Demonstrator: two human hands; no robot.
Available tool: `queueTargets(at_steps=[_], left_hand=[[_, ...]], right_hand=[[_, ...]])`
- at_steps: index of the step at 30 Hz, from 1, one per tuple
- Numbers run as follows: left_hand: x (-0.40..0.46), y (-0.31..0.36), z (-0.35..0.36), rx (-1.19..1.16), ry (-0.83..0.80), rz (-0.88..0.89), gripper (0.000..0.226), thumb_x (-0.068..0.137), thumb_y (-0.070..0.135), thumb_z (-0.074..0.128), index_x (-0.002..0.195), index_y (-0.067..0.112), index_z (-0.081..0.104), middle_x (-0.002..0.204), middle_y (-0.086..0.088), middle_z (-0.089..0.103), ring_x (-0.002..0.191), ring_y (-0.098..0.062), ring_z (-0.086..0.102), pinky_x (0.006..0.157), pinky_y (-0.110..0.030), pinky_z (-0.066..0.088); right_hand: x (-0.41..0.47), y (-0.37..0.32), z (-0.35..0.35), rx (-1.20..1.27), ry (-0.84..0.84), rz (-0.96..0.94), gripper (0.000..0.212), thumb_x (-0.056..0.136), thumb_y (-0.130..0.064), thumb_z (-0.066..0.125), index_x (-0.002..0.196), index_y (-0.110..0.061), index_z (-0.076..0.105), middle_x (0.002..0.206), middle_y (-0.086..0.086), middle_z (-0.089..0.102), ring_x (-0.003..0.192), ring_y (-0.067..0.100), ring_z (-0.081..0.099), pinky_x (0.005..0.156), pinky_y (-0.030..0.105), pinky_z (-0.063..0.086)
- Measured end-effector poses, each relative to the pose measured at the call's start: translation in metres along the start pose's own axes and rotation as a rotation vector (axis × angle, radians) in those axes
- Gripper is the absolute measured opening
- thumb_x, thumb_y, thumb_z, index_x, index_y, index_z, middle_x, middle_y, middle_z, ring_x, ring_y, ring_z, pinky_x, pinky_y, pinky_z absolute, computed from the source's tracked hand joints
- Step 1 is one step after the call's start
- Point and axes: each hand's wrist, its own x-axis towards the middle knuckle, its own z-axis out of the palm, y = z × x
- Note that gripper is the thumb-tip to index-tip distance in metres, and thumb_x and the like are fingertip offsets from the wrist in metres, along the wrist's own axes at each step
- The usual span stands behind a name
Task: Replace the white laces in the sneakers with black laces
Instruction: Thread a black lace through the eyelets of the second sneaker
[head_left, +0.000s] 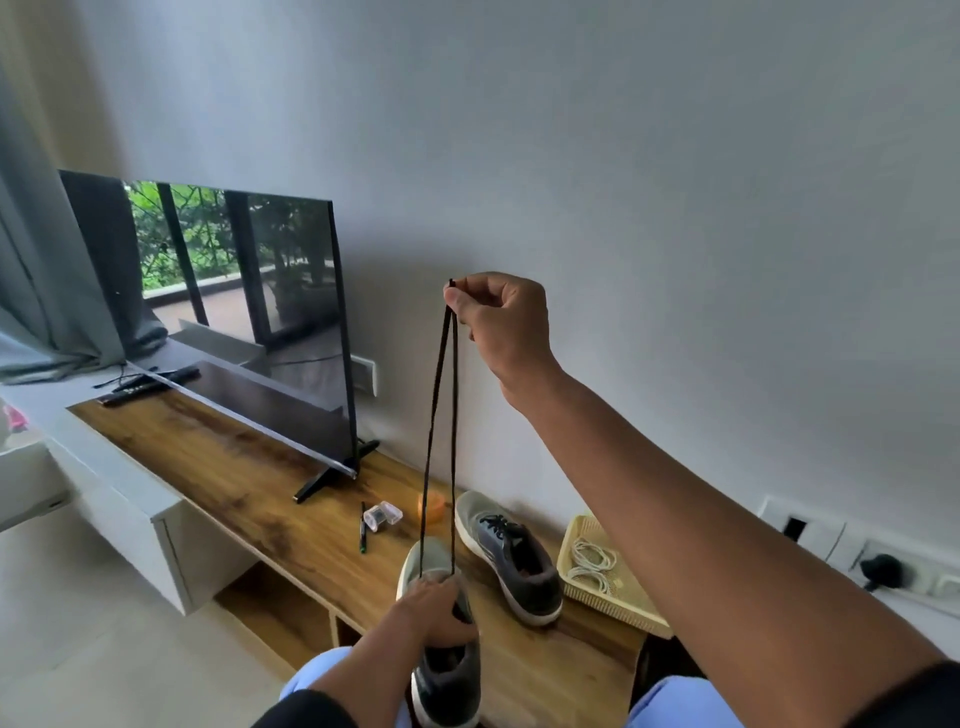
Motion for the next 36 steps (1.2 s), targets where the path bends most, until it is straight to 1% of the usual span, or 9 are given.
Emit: queueTargets(at_steps=[4, 9, 13, 15, 19, 22, 28, 32, 36], left_hand=[[0.002, -0.001, -0.001, -0.013, -0.033, -0.02, 0.093, 0.079, 0.068, 0.069, 0.15, 0.013, 0.045, 0.158, -0.013, 0.041, 0.148, -0.031, 0.036, 0.123, -0.039, 0.031], [0.015, 0.003, 0.008, -0.026, -0.022, -0.018, 0.119, 0.07, 0.067, 0.064, 0.164, 0.007, 0.02, 0.169, -0.013, 0.022, 0.158, -0.03, 0.018, 0.129, -0.041, 0.017], [0.015, 0.008, 0.007, -0.075, 0.07, 0.003, 0.098, 0.086, 0.049, 0.063, 0.163, 0.008, 0.02, 0.169, -0.01, 0.022, 0.159, -0.026, 0.016, 0.128, -0.037, 0.011], [0.022, 0.007, 0.011, -0.105, 0.088, 0.018, 0.097, 0.085, 0.049, 0.063, 0.163, 0.008, 0.023, 0.169, -0.009, 0.024, 0.159, -0.025, 0.017, 0.129, -0.036, 0.01], [0.027, 0.007, 0.015, -0.117, 0.132, 0.043, 0.102, 0.066, 0.045, 0.055, 0.16, 0.015, 0.03, 0.166, -0.002, 0.024, 0.158, -0.02, 0.018, 0.129, -0.035, 0.011], [0.028, 0.011, 0.018, -0.137, 0.15, 0.069, 0.093, 0.07, 0.037, 0.057, 0.157, 0.014, 0.031, 0.163, 0.0, 0.029, 0.157, -0.016, 0.02, 0.128, -0.03, 0.012], [0.031, 0.006, 0.011, -0.208, 0.037, 0.026, 0.107, 0.064, 0.042, 0.062, 0.16, 0.014, 0.025, 0.171, 0.0, 0.018, 0.159, -0.017, 0.014, 0.128, -0.035, 0.021], [0.032, 0.006, 0.008, -0.175, 0.002, 0.013, 0.111, 0.063, 0.048, 0.066, 0.159, 0.011, 0.025, 0.168, -0.003, 0.024, 0.157, -0.019, 0.022, 0.124, -0.036, 0.029], [0.032, 0.009, 0.005, -0.146, -0.028, -0.005, 0.099, 0.065, 0.047, 0.067, 0.152, 0.012, 0.033, 0.159, -0.002, 0.036, 0.15, -0.021, 0.033, 0.118, -0.037, 0.037]], right_hand=[[0.004, -0.017, -0.002, -0.018, 0.022, -0.003, 0.004, 0.089, -0.019, 0.08, 0.086, -0.016, 0.08, 0.07, -0.011, 0.07, 0.068, 0.008, 0.063, 0.077, 0.039, 0.058], [0.019, -0.036, -0.009, -0.043, 0.052, 0.004, 0.007, 0.089, -0.02, 0.078, 0.082, -0.019, 0.077, 0.07, -0.011, 0.07, 0.071, 0.011, 0.064, 0.087, 0.05, 0.061], [0.029, -0.041, -0.018, -0.058, 0.076, 0.007, 0.01, 0.088, -0.019, 0.078, 0.078, -0.021, 0.075, 0.071, -0.01, 0.071, 0.075, 0.013, 0.067, 0.089, 0.053, 0.06], [0.033, -0.042, -0.02, -0.066, 0.084, 0.012, 0.009, 0.088, -0.019, 0.078, 0.079, -0.02, 0.075, 0.073, -0.008, 0.072, 0.078, 0.016, 0.068, 0.089, 0.053, 0.06], [0.04, -0.044, -0.017, -0.081, 0.094, -0.003, 0.009, 0.087, -0.02, 0.078, 0.078, -0.02, 0.075, 0.075, -0.006, 0.073, 0.082, 0.021, 0.072, 0.088, 0.053, 0.06], [0.042, -0.046, -0.012, -0.099, 0.09, -0.017, 0.012, 0.087, -0.019, 0.078, 0.076, -0.021, 0.073, 0.072, -0.007, 0.072, 0.072, 0.017, 0.066, 0.088, 0.052, 0.06], [0.044, -0.048, -0.008, -0.104, 0.136, -0.017, 0.014, 0.089, -0.017, 0.077, 0.076, -0.021, 0.072, 0.07, -0.007, 0.07, 0.069, 0.016, 0.063, 0.088, 0.051, 0.06], [0.042, -0.048, -0.009, -0.097, 0.158, -0.007, 0.013, 0.089, -0.015, 0.076, 0.078, -0.02, 0.073, 0.07, -0.007, 0.069, 0.068, 0.016, 0.062, 0.087, 0.051, 0.06], [0.041, -0.05, -0.013, -0.106, 0.184, -0.013, 0.015, 0.089, -0.014, 0.076, 0.076, -0.021, 0.072, 0.07, -0.006, 0.069, 0.068, 0.016, 0.062, 0.087, 0.05, 0.06]])
